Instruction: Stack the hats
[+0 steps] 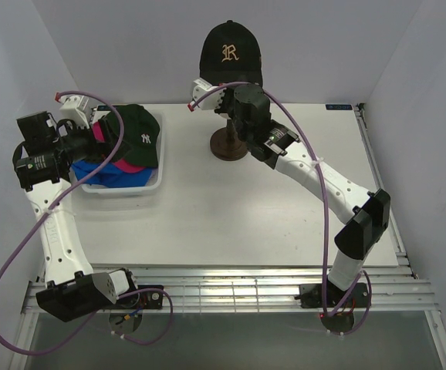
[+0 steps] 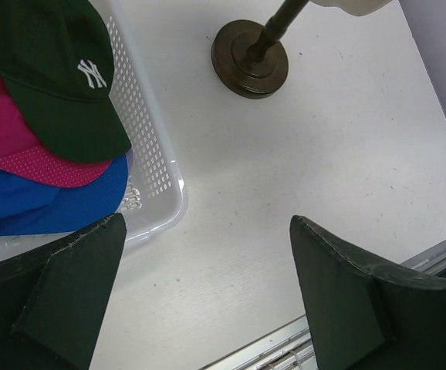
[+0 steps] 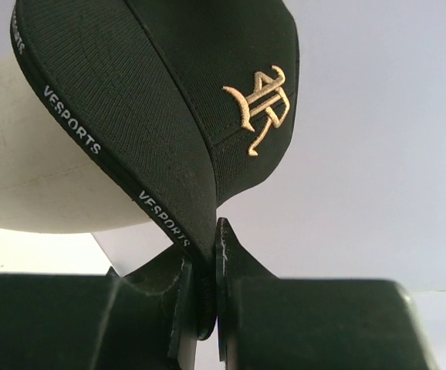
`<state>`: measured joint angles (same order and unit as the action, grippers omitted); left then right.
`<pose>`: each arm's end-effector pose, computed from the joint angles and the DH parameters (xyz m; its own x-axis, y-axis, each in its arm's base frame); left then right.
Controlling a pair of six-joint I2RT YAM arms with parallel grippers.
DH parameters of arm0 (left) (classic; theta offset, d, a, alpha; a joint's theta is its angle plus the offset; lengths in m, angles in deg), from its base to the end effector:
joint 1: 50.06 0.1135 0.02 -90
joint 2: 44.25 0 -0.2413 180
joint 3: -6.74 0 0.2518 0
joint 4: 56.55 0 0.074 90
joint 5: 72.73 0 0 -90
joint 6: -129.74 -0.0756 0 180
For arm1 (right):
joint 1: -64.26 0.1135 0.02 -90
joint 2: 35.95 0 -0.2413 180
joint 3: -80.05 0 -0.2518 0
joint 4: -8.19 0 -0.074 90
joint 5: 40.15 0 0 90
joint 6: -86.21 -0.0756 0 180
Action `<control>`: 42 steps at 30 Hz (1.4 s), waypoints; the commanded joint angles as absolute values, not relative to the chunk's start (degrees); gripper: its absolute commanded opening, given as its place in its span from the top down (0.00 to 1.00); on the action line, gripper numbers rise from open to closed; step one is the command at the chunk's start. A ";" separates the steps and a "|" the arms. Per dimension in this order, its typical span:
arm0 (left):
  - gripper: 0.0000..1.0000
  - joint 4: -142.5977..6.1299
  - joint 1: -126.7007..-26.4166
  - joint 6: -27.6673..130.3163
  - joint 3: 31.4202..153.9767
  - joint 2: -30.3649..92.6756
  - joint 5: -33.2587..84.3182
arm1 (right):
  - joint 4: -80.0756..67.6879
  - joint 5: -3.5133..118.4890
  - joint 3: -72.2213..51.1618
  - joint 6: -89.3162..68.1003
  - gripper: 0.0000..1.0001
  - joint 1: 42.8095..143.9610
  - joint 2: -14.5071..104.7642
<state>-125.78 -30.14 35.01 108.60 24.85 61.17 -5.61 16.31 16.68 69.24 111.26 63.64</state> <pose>0.2519 0.0355 0.3988 -0.5339 -0.1303 -0.8354 0.3239 0.8812 -0.3444 0.3291 0.2917 0.4330 0.2345 -0.9175 -0.3213 -0.0312 0.3232 -0.9458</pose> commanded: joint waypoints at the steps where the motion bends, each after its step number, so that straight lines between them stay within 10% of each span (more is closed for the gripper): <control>1: 0.02 -125.45 -30.02 34.38 108.07 23.07 61.30 | -8.15 15.75 21.05 67.75 0.92 111.81 64.41; 42: 0.02 -124.83 -30.02 33.94 105.87 22.37 60.69 | -15.53 22.25 27.30 62.48 0.81 109.96 66.18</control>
<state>-125.56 -30.14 34.62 106.20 24.19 60.47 -15.49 20.07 24.53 64.08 109.88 65.69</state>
